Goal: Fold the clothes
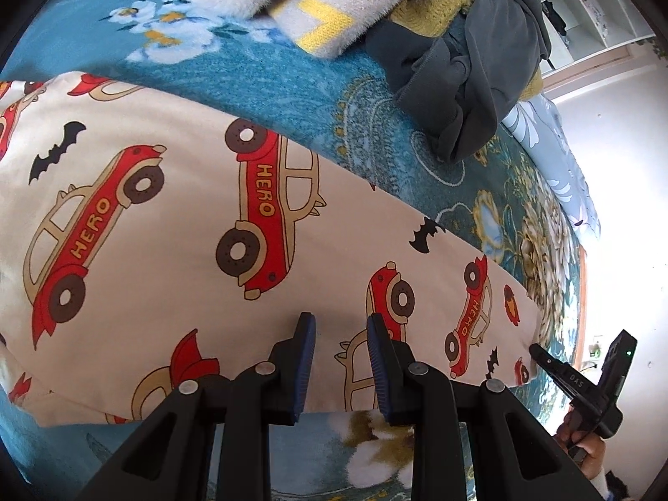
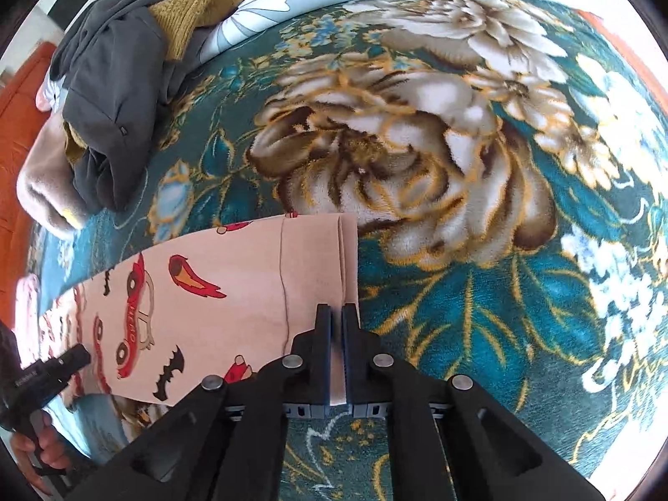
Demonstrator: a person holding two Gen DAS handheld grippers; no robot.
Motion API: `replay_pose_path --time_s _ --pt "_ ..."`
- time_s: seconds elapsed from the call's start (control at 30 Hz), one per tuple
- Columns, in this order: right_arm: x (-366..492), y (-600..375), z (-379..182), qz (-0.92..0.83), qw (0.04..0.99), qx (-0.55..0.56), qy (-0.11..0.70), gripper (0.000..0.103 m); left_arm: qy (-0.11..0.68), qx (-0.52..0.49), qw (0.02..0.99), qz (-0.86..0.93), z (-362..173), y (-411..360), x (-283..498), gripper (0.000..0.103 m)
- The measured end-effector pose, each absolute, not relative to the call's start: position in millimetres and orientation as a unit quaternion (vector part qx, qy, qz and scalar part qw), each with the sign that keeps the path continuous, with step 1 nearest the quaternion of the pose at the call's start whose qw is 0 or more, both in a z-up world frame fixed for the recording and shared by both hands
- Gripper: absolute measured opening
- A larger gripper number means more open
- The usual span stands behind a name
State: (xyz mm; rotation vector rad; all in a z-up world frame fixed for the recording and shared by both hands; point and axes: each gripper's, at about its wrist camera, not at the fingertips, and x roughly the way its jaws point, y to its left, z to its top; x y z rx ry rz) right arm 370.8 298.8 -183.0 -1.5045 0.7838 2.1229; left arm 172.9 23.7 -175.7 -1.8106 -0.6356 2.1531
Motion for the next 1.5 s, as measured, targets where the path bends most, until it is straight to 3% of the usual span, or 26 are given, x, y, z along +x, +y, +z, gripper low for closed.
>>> replay_pose_path --time_s 0.1,0.37,0.47,0.5,0.6,0.8,0.93,1.07,1.3,1.5 --pt "374 299 -184 0.761 0.23 -0.546 0.266 0.028 -0.218 -0.614 0.118 0.749 -173 18 173 0.029" --pt "382 312 -192 0.736 0.224 -0.527 0.361 0.033 -0.224 -0.64 0.106 0.728 -188 15 170 0.029" --pt "378 309 -191 0.728 0.229 -0.533 0.365 0.023 -0.235 -0.642 0.107 0.722 -191 12 171 0.029" --pt "376 308 -191 0.726 0.23 -0.536 0.365 0.012 -0.241 -0.641 0.108 0.72 -191 11 171 0.029" --pt "369 303 -187 0.719 0.237 -0.544 0.362 0.007 -0.257 -0.641 0.11 0.715 -191 6 171 0.029" --pt "355 290 -144 0.734 0.192 -0.494 0.424 0.006 -0.306 -0.611 0.099 0.723 -176 -16 169 0.029" --pt "317 246 -104 0.773 0.11 -0.477 0.403 0.006 -0.369 -0.557 0.11 0.736 -147 -50 167 0.029" --pt "267 189 -79 0.792 0.017 -0.474 0.384 0.006 -0.383 -0.5 0.08 0.773 -103 -114 169 0.029" --pt "205 63 -91 0.78 -0.09 -0.521 0.333 0.006 -0.408 -0.444 -0.034 0.797 -70 -241 186 0.037" --pt "165 -37 -137 0.749 -0.119 -0.589 0.279 0.006 -0.419 -0.478 -0.132 0.761 -110 -316 201 0.037"
